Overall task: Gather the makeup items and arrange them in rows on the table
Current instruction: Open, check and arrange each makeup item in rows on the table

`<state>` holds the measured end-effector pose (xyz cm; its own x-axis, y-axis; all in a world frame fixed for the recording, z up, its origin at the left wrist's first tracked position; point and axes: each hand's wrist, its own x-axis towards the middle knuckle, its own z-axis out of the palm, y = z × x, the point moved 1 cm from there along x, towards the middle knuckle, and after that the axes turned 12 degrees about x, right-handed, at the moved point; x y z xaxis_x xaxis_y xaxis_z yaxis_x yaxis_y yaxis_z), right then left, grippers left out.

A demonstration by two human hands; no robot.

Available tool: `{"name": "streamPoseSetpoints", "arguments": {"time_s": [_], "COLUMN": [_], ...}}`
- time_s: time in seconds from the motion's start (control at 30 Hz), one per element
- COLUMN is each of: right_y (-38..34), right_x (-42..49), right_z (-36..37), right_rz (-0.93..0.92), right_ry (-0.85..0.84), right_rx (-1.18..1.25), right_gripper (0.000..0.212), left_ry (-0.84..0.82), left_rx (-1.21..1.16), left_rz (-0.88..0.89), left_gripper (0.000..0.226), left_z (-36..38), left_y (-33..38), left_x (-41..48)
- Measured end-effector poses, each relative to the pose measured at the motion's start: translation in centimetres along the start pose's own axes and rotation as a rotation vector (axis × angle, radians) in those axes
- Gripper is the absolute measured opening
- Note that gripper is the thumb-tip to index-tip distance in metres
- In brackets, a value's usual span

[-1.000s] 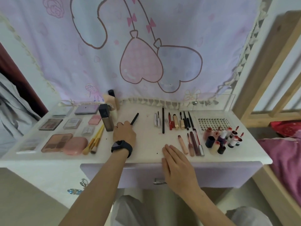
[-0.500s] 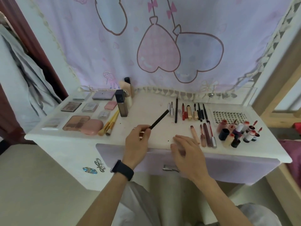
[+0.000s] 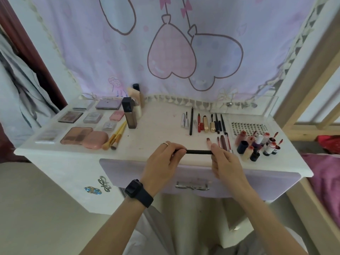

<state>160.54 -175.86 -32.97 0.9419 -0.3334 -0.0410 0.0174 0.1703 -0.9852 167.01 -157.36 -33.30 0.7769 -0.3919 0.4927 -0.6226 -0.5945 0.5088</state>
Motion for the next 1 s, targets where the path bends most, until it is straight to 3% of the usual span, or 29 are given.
{"name": "streamPoseSetpoints", "arguments": {"time_s": [0.13, 0.27, 0.33, 0.4, 0.53, 0.63, 0.8, 1.0], "right_y": [-0.5, -0.9, -2.0, -3.5, -4.9, -4.3, -3.0, -2.5], "right_x": [-0.5, -0.7, -0.6, -0.5, -0.4, -0.4, -0.7, -0.6], "right_z": [-0.4, -1.1, -2.6, -4.0, -2.5, -0.4, 0.2, 0.3], "right_rz": [-0.077, -0.112, -0.076, -0.097, -0.135, -0.022, 0.032, 0.011], "right_ry": [0.020, 0.086, 0.169, 0.229, 0.199, 0.182, 0.111, 0.050], "right_rx": [-0.066, -0.123, 0.001, 0.140, 0.260, 0.400, 0.407, 0.305], "right_gripper": [0.054, 0.057, 0.055, 0.044, 0.051, 0.056, 0.048, 0.020], "left_ry": [-0.001, 0.040, 0.138, 0.182, 0.250, 0.202, 0.138, 0.023], "left_rx": [0.010, 0.203, 0.317, 0.333, -0.045, -0.189, -0.392, -0.504], "left_rz": [0.027, 0.143, 0.214, 0.170, -0.160, -0.224, -0.327, -0.430], "left_gripper": [0.051, 0.043, 0.047, 0.045, 0.025, 0.025, 0.020, 0.016], "left_z": [0.3, -0.2, -1.4, -3.0, -3.9, -3.1, -1.9, -1.2], "left_y": [0.7, 0.6, -0.9, -2.8, -3.6, -2.2, -1.2, -1.3], "left_x": [0.2, 0.3, 0.6, 1.0, 2.0, 2.2, 2.1, 2.7]}}
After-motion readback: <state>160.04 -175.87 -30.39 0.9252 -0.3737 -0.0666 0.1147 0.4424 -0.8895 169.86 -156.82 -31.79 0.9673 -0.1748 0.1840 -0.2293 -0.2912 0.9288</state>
